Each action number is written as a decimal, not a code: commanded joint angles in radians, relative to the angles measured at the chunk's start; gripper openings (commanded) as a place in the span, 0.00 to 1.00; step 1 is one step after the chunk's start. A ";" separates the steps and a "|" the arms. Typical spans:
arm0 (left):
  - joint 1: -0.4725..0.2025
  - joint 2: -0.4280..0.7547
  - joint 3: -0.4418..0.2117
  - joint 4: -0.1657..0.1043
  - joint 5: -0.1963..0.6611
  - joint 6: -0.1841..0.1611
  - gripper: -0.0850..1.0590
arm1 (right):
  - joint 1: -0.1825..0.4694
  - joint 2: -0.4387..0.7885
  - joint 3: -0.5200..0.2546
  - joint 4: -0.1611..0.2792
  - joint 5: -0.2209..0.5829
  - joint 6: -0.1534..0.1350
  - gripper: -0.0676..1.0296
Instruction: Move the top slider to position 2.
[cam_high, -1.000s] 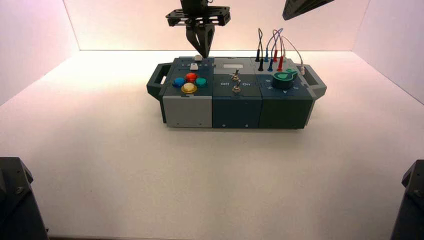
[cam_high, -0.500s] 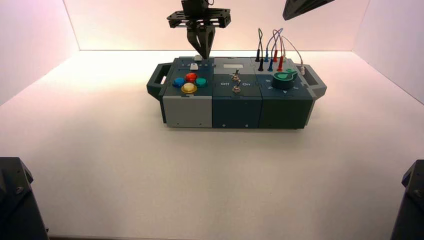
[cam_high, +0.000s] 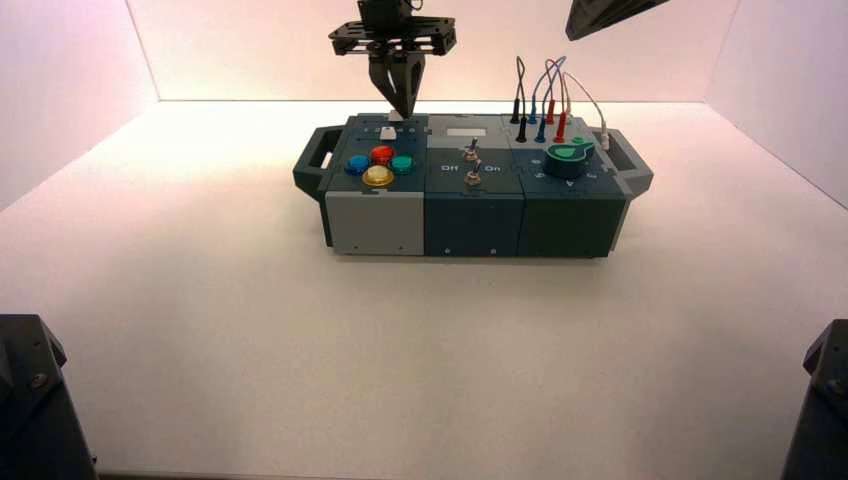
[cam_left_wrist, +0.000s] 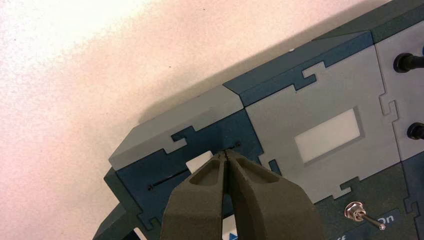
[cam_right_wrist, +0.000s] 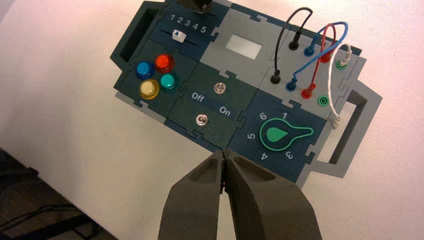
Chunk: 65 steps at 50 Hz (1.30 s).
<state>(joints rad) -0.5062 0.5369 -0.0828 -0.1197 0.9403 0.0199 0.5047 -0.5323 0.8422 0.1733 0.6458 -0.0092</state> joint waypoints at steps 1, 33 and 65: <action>0.012 -0.025 -0.018 0.003 0.002 -0.005 0.05 | 0.005 -0.011 -0.023 0.002 -0.006 -0.002 0.04; 0.032 -0.034 -0.015 0.008 0.011 0.000 0.05 | 0.005 -0.011 -0.020 0.000 -0.006 -0.002 0.04; 0.038 -0.040 -0.009 0.009 0.021 0.006 0.05 | 0.005 -0.011 -0.020 -0.003 -0.006 -0.002 0.04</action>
<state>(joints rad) -0.4755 0.5369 -0.0828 -0.1135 0.9649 0.0245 0.5047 -0.5323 0.8406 0.1687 0.6458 -0.0092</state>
